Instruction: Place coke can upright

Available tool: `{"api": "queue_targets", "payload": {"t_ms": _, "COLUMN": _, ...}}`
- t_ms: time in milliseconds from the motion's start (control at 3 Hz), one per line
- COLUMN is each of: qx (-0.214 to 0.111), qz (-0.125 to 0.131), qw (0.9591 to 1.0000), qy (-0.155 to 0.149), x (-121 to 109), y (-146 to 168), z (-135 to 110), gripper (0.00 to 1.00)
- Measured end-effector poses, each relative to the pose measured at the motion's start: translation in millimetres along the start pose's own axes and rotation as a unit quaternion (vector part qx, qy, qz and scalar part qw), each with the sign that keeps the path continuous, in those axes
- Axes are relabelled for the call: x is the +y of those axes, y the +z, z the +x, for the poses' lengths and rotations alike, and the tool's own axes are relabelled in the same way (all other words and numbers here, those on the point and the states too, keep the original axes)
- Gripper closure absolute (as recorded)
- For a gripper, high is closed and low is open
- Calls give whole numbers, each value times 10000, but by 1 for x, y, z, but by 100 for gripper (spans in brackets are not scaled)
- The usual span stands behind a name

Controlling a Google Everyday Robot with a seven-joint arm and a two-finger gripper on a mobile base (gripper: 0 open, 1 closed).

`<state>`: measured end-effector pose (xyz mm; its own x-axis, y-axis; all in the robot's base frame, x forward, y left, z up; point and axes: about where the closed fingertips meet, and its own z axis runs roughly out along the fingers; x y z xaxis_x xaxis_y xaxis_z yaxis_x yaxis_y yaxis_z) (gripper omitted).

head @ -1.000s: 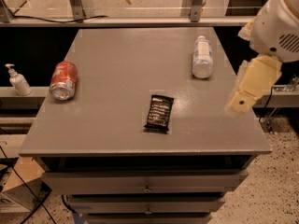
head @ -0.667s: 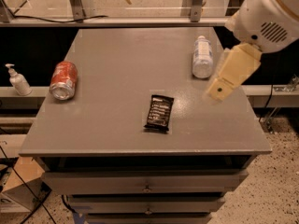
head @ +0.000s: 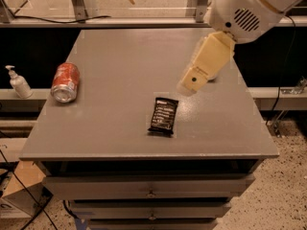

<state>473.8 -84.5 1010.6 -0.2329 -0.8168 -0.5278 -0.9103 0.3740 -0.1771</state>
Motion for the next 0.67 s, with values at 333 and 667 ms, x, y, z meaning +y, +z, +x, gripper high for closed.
{"api": "queue_targets", "payload": {"t_ms": 333, "qx": 88, "qz": 17, "qw": 10000, "qy": 36, "x": 0, "y": 7, "z": -8, "gripper": 0}}
{"api": "queue_targets", "payload": {"t_ms": 667, "qx": 265, "qz": 20, "qw": 9996, "qy": 4, "x": 5, "y": 30, "z": -34, "gripper": 0}}
